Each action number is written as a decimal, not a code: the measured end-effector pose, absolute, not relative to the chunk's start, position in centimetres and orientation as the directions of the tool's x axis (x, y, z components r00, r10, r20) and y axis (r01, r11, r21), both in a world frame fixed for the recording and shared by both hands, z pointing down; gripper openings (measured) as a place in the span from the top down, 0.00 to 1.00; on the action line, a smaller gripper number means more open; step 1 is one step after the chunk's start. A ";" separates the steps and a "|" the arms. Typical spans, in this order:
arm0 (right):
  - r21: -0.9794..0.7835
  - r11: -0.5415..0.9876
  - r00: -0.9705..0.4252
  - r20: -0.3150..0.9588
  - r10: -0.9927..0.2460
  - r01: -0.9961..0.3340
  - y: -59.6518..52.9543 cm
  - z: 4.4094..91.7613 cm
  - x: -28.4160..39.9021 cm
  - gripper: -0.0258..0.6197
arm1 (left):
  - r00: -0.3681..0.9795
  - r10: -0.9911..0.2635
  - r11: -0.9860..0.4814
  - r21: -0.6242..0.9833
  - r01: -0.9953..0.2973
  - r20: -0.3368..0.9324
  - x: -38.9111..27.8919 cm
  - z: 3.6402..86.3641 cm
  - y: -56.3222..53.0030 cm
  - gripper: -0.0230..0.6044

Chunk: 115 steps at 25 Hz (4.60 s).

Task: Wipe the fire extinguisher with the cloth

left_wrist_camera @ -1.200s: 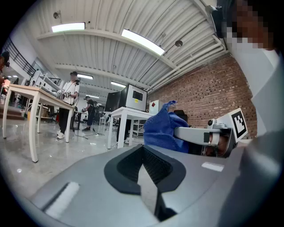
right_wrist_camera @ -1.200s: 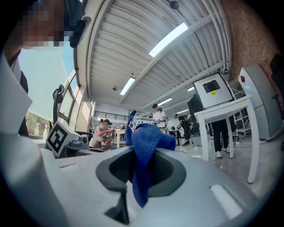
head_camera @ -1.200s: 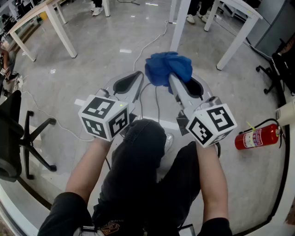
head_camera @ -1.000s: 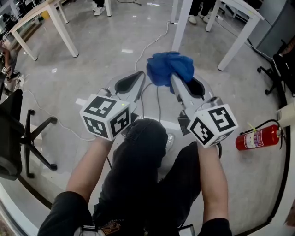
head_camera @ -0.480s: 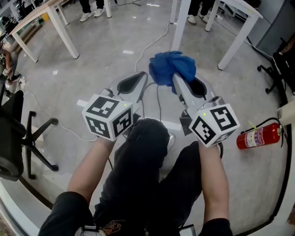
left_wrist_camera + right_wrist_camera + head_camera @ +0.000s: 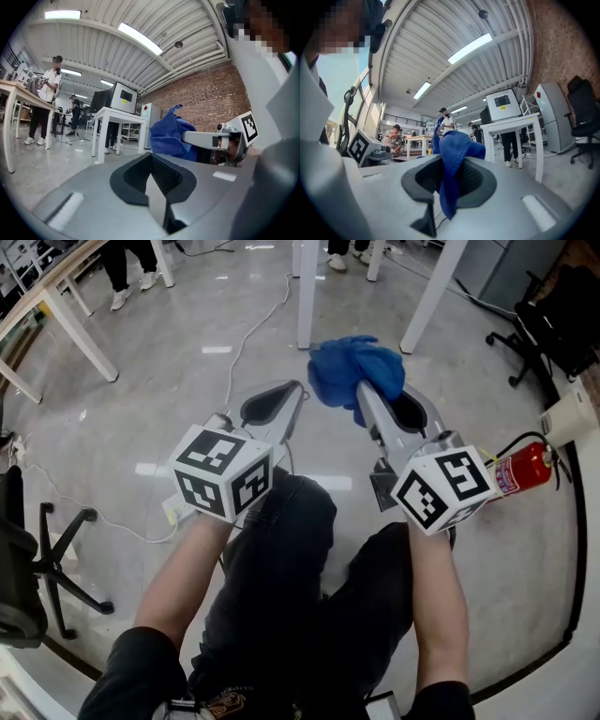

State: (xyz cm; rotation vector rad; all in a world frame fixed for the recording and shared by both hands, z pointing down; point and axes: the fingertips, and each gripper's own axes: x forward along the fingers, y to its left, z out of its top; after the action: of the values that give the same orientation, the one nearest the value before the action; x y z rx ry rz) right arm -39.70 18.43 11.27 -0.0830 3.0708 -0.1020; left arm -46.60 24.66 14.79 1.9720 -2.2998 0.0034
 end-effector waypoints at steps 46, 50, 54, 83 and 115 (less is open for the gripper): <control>0.005 0.544 -0.544 0.000 -0.839 -0.839 4.7 11.4 6.7 0.86 | 0.687 -0.722 -0.691 -0.048 -0.721 0.084 -6.1 10.3 4.9 0.96; 0.020 0.516 -0.516 0.023 -0.857 -0.856 4.4 11.7 8.0 0.86 | 0.708 -0.700 -0.714 -0.040 -0.699 0.096 -5.2 11.2 3.9 0.95; 0.025 0.510 -0.509 0.045 -0.860 -0.860 3.6 12.6 8.6 0.86 | 0.711 -0.695 -0.718 -0.044 -0.695 0.109 -4.8 12.1 2.7 0.95; 0.232 0.561 -0.515 0.232 -0.825 -0.795 -14.5 17.1 11.3 0.86 | 0.767 -0.555 -0.830 -0.154 -0.536 0.323 -1.6 17.1 -13.8 0.95; 0.136 0.941 -0.686 0.653 -0.321 -0.310 -28.1 22.3 1.5 0.86 | 0.720 -0.513 -0.852 -0.174 -0.494 0.468 -2.0 24.9 -27.4 0.95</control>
State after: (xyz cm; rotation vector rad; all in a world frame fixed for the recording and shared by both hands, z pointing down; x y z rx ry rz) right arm 1.47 -28.12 22.33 -0.7123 3.8049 0.0311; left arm -2.01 -27.37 24.91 2.9475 -0.8627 0.8198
